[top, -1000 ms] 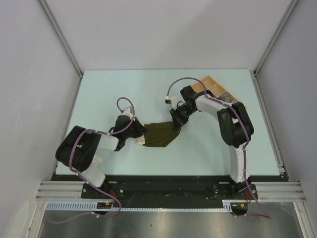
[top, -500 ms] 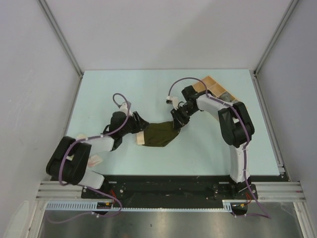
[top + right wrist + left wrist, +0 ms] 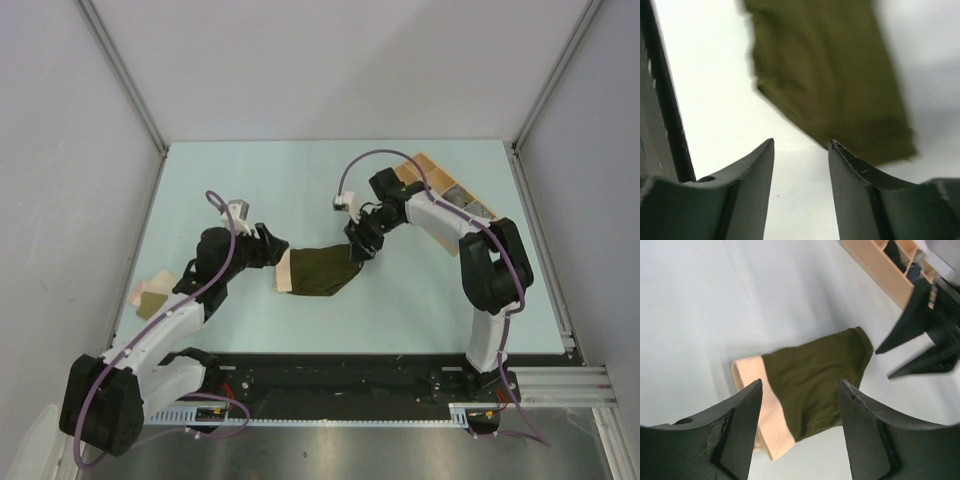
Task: Roll the underwear
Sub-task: Fold the underwear at the center of the board.
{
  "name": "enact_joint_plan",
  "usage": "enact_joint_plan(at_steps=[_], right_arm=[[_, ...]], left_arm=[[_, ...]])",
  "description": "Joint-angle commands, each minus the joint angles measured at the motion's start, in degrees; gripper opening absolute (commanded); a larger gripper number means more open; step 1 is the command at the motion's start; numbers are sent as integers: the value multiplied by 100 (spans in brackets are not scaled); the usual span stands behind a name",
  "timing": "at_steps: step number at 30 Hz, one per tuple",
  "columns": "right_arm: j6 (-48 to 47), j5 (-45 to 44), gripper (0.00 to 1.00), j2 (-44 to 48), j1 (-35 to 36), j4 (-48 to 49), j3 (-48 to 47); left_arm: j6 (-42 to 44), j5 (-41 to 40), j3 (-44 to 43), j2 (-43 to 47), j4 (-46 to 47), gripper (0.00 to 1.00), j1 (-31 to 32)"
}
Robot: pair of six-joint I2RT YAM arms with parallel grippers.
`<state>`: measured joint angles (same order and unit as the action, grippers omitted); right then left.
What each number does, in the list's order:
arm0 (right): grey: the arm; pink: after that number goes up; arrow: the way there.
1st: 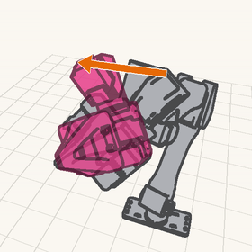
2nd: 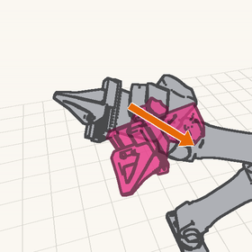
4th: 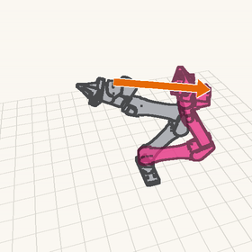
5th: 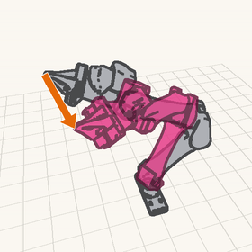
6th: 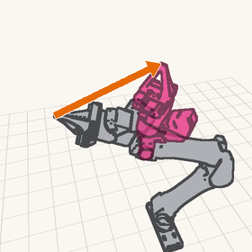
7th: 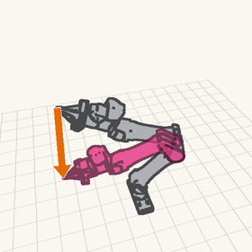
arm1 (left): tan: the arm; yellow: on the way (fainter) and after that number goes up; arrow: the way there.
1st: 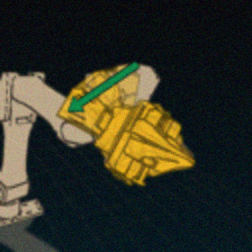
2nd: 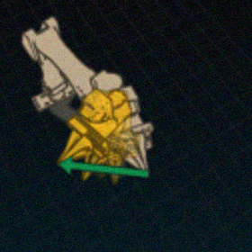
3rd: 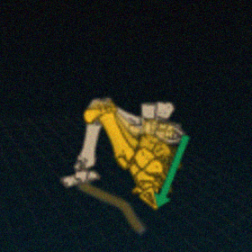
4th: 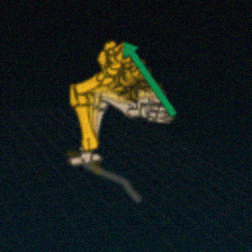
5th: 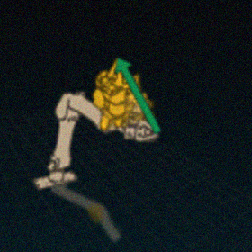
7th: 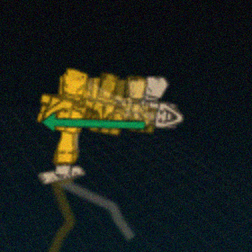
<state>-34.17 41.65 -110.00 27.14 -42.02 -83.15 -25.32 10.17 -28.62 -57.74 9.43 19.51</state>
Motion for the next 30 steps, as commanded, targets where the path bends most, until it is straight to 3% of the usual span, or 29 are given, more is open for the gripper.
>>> enact_joint_plan(at_steps=[1,4,6,8,14,19,25,30], right_arm=[[-2038,212,58,873,862,332,729],[-3006,73,59,849,1372,606,889],[-3113,-156,59,778,1794,835,889],[-3008,-595,59,594,2058,1169,889],[-2648,-1168,59,268,2349,1855,968],[-2673,-1370,59,75,2384,1996,968],[-2726,-1686,58,-224,2498,2128,1029],[-2709,-1818,52,-347,2542,2119,1117]], left_arm=[[291,-533,120,561,-494,67,141],[624,-1008,-257,895,-897,75,124],[975,-1420,-616,1079,-1276,89,71],[1448,-1658,-837,1343,-1715,96,-8],[2969,-2606,-1059,2125,-2454,99,-35],[3104,-3407,-680,3029,-2324,100,-44],[3235,-3391,-583,3356,-2182,100,-44],[3305,-3172,-557,3505,-2147,100,-44]])
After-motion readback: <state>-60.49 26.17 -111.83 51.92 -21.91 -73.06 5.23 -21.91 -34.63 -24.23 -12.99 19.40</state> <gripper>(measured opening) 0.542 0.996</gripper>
